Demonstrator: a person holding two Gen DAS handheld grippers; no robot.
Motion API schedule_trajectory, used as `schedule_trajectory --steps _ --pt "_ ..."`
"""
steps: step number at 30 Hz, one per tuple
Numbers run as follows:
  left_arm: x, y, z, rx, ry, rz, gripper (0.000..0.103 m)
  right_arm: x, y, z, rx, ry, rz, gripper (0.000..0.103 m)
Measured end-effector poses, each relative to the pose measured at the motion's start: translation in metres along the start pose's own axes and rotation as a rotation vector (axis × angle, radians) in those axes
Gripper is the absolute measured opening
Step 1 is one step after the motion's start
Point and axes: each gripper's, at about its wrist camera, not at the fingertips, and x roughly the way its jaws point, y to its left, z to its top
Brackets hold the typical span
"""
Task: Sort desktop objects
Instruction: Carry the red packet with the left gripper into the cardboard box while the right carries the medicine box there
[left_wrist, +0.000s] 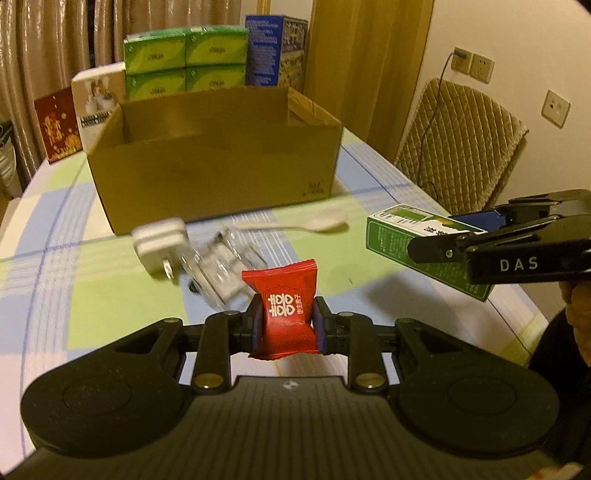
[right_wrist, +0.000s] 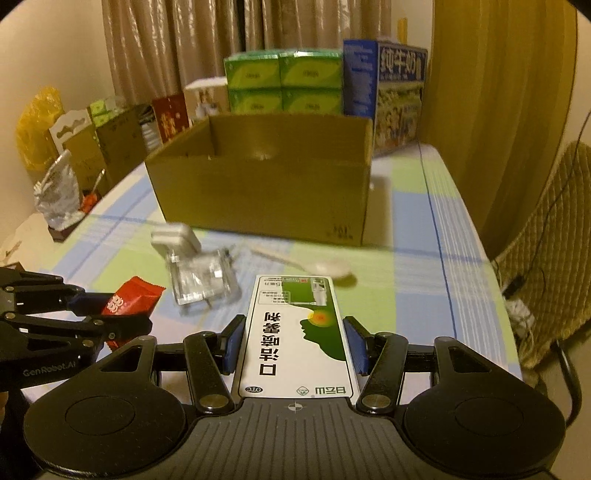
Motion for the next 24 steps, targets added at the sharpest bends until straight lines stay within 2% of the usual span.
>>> schedule_trajectory --steps 14,24 --pt "0.004 0.038 0.082 0.070 -0.074 0.039 0.022 0.013 0.006 0.092 -0.076 -0.101 0.020 0.053" --pt "0.023 0.048 0.128 0.102 -0.089 0.049 0.022 0.030 0.000 0.130 -0.091 -0.120 0.024 0.053"
